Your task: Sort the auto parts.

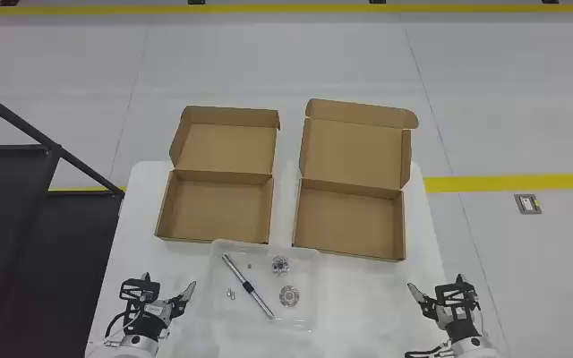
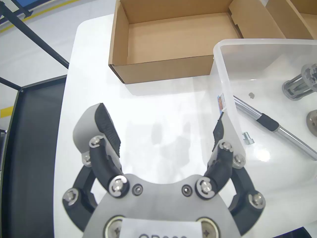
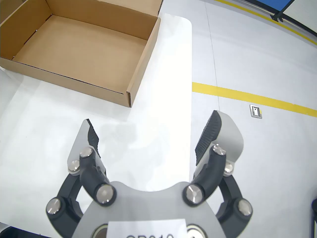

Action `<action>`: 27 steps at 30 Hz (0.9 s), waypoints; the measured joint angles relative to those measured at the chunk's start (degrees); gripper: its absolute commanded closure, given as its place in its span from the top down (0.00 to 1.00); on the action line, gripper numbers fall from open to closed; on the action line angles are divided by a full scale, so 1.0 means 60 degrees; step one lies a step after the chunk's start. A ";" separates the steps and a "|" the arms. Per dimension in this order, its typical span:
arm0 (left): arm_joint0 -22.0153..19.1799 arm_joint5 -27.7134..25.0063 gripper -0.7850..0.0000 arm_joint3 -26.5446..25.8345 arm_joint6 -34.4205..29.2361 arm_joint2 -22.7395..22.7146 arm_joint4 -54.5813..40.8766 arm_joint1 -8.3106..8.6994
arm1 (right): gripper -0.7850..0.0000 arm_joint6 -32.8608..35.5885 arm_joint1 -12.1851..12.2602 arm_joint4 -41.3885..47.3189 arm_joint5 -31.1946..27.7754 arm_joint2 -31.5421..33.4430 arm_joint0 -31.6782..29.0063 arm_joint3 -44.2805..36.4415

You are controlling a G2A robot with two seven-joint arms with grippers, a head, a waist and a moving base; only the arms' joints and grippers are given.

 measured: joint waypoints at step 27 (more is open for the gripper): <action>0.1749 0.0186 1.00 -0.1192 0.1587 -0.1502 -0.1351 -0.0110 | 1.00 0.1448 0.0171 -0.4548 -0.3661 -0.2226 0.0147 -0.4848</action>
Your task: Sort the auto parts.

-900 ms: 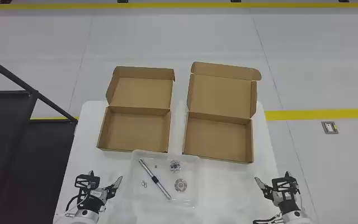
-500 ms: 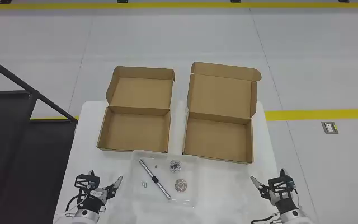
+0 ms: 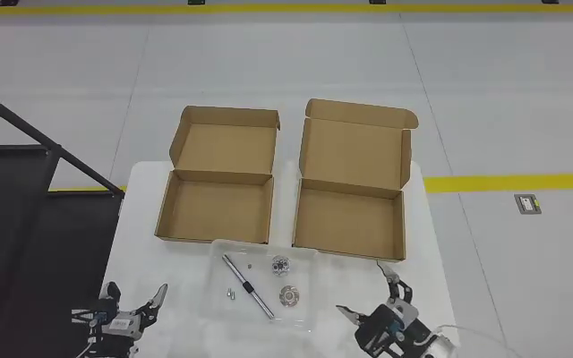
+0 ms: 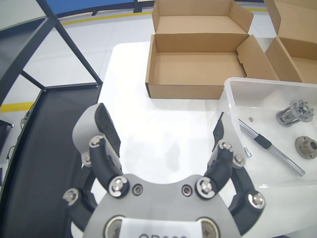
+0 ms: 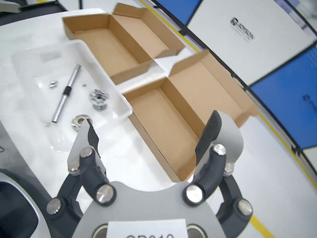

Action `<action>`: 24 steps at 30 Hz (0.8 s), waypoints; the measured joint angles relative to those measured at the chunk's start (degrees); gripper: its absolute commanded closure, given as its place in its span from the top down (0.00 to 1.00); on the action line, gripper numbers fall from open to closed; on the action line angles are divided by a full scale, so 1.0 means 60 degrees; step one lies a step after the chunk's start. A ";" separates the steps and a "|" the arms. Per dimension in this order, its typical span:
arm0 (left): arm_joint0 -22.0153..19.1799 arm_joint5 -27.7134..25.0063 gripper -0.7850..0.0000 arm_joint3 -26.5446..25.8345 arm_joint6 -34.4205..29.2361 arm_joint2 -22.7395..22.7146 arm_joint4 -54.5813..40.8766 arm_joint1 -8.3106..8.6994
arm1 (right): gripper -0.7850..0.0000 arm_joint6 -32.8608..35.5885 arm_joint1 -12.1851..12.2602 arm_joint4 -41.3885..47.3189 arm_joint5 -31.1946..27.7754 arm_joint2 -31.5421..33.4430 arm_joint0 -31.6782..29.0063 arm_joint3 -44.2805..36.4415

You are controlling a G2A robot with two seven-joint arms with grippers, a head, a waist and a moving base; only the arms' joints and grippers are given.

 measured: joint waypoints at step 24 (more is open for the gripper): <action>0.0055 0.0005 1.00 0.0019 0.0052 -0.0053 -0.0059 -0.0007 | 1.00 0.1679 -0.0645 -0.0009 0.0336 -0.4093 0.2840 0.1594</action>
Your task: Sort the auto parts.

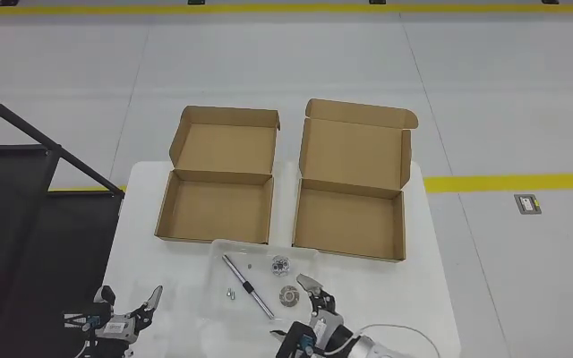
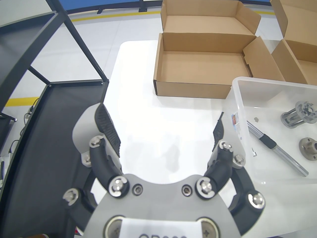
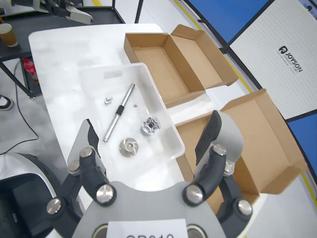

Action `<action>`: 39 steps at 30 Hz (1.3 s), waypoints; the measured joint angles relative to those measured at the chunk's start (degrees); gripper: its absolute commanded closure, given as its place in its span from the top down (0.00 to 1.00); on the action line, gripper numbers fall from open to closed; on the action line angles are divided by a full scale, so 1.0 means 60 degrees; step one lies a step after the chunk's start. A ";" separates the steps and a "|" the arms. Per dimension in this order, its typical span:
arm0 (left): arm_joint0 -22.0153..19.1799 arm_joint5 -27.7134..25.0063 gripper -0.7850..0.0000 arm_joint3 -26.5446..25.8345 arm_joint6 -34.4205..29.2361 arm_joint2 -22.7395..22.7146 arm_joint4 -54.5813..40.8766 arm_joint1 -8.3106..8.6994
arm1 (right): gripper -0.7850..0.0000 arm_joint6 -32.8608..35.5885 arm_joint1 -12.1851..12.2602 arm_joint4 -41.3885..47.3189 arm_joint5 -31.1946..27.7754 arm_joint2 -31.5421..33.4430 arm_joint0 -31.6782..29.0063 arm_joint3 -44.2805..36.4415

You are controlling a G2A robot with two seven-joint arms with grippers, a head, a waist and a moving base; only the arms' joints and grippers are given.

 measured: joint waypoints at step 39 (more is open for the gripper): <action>0.0000 0.0000 1.00 0.0000 0.0000 0.0000 0.0000 0.0000 | 1.00 0.2559 -0.2133 0.2738 0.6068 -0.2579 0.3419 0.5503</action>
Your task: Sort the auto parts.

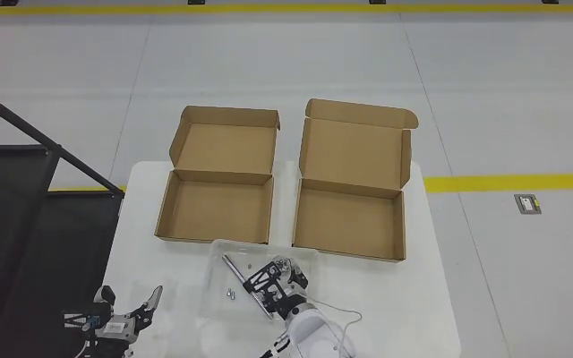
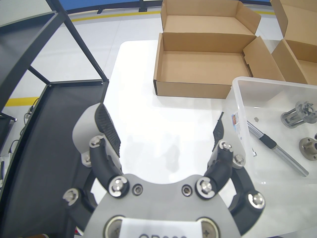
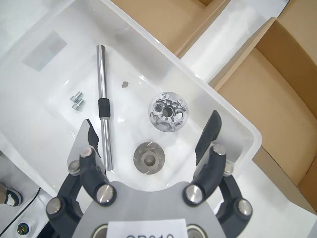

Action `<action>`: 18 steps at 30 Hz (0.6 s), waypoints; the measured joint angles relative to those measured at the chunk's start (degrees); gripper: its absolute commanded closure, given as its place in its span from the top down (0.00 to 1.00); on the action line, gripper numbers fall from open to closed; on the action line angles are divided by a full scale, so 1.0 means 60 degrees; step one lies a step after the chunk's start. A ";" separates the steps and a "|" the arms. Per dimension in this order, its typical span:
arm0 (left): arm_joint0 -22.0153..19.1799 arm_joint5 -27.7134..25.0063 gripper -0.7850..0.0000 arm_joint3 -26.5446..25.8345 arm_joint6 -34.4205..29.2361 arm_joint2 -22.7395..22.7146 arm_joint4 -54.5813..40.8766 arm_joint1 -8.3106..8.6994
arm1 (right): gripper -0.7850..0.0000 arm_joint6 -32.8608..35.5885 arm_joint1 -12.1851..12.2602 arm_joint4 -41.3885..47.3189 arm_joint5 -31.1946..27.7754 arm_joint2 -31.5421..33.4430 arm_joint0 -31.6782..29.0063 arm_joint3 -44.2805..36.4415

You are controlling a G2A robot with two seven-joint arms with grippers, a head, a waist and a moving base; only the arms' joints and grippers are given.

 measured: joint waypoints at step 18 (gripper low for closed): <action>0.0000 0.0000 1.00 0.0000 0.0000 0.0000 0.0000 0.0000 | 1.00 0.0607 -0.0794 0.0608 0.0495 -0.0006 0.0952 0.1861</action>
